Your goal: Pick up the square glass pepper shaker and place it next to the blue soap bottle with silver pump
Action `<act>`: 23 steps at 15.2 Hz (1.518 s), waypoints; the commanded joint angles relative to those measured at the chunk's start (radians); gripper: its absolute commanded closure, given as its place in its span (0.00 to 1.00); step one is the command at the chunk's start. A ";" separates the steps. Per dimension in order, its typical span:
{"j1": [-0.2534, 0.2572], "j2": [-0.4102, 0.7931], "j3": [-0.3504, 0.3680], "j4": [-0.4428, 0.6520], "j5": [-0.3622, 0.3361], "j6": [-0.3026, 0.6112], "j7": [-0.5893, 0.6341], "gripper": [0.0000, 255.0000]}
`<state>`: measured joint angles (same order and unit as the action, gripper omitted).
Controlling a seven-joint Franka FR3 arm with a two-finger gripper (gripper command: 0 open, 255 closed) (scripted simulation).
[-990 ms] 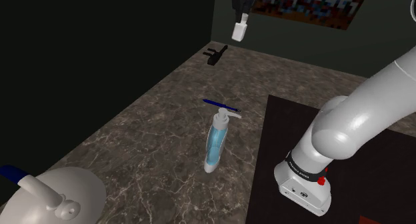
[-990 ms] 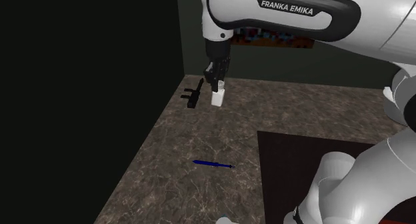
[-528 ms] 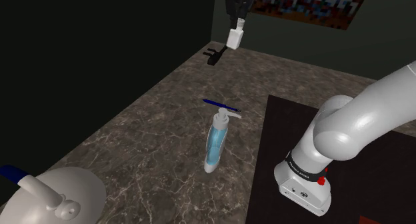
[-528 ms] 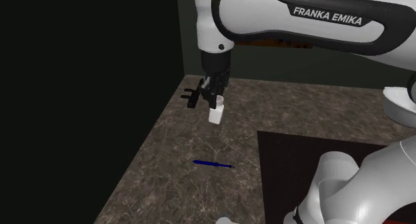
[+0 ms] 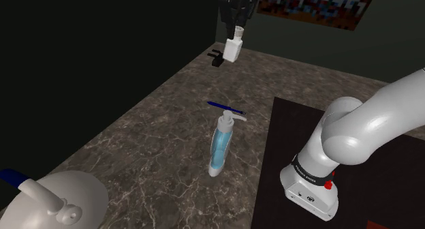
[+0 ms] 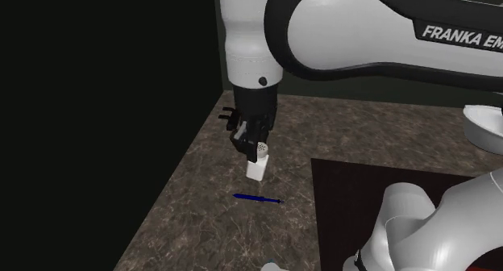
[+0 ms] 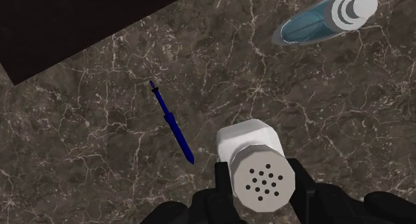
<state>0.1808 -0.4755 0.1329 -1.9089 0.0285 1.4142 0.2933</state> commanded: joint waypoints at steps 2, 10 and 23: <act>0.021 -0.006 0.055 0.006 0.028 -0.010 0.075 1.00; 0.072 0.019 0.210 0.050 0.097 -0.018 0.280 1.00; 0.119 0.112 0.402 0.105 0.138 0.038 0.518 1.00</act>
<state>0.2985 -0.3595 0.5343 -1.7860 0.1641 1.4384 0.8122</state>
